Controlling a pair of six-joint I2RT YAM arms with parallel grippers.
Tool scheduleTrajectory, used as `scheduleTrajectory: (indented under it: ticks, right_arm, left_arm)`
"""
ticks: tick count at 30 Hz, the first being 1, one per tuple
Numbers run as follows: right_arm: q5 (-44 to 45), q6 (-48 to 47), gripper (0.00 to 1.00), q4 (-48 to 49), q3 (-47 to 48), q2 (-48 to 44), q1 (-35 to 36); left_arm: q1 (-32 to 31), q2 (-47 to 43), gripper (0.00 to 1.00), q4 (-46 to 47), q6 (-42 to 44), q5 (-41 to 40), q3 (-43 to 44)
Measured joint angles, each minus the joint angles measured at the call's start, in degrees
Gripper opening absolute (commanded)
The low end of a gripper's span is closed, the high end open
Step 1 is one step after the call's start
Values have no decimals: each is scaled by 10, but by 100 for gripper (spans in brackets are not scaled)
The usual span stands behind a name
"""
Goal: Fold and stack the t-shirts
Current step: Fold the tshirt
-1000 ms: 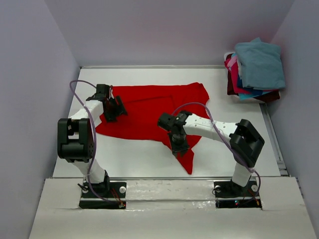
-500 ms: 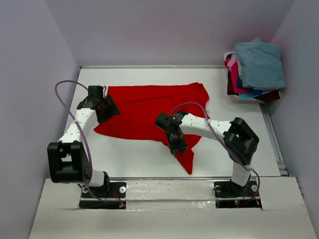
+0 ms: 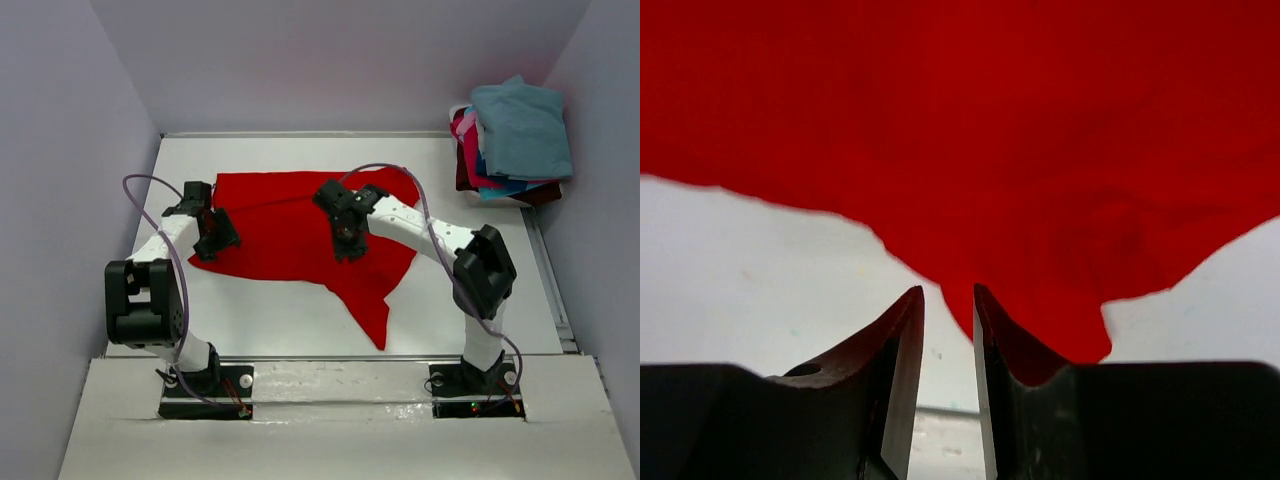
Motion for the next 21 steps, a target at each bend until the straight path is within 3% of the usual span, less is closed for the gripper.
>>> scheduleTrajectory:
  ticks: [7,21]
  right_arm:
    - [10,-34,32,41,53,71,-67]
    - [-29,-70,31,68,99,161,-109]
  left_arm:
    - [1,11,71,-1,-1,-13,0]
    - [45,-17,72,-18,-6,-62,1]
